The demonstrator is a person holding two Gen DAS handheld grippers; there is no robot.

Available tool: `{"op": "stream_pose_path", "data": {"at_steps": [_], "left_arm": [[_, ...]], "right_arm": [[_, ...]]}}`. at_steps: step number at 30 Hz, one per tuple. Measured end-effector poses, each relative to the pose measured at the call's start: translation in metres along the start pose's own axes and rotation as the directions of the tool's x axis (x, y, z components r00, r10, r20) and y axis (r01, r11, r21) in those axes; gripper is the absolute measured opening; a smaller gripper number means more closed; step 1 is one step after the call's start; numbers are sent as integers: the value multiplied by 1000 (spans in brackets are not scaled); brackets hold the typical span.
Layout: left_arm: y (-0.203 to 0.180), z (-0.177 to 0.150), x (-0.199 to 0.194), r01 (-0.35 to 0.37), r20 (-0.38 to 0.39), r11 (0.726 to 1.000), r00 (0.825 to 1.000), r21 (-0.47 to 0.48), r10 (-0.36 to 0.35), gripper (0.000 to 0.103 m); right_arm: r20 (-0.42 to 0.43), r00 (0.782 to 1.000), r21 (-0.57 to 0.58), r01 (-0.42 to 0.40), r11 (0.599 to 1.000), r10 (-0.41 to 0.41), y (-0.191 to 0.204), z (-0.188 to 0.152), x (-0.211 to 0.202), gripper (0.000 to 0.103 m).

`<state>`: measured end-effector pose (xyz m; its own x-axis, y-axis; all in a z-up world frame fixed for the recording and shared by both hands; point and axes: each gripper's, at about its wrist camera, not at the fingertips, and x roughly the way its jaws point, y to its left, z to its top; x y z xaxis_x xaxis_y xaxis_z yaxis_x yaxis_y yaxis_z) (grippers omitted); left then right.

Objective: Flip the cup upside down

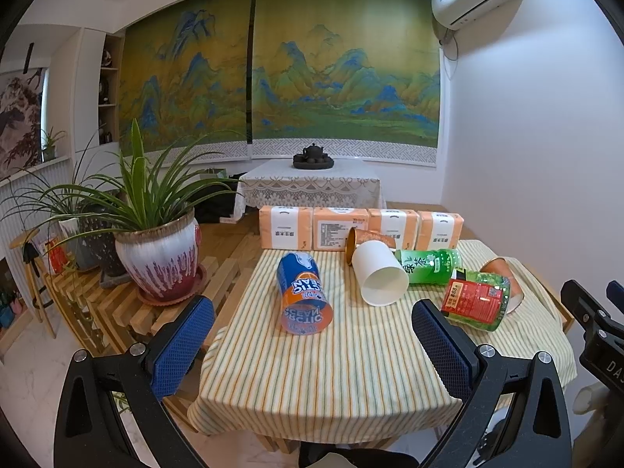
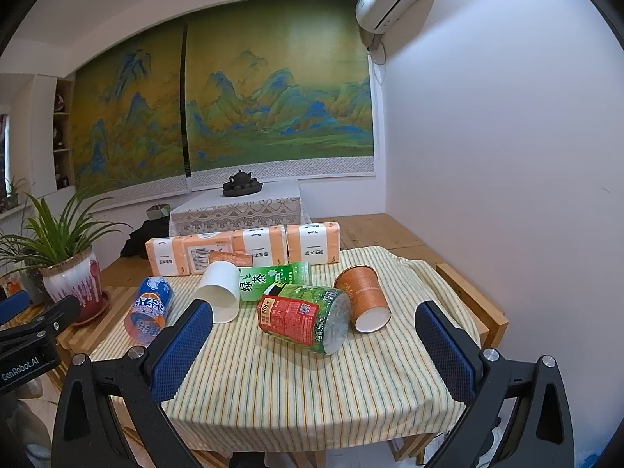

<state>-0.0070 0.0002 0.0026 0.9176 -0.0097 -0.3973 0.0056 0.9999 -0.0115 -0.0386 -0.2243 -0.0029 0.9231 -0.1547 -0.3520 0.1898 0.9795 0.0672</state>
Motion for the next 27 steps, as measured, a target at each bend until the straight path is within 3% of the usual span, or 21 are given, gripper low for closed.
{"op": "stream_pose_path", "data": {"at_steps": [27], "left_arm": [[-1,0,1,4,-2,1000,1000,3,-4,103]], "right_arm": [[-1,1000,0,-2,1000,2,2,0,1,102]]}}
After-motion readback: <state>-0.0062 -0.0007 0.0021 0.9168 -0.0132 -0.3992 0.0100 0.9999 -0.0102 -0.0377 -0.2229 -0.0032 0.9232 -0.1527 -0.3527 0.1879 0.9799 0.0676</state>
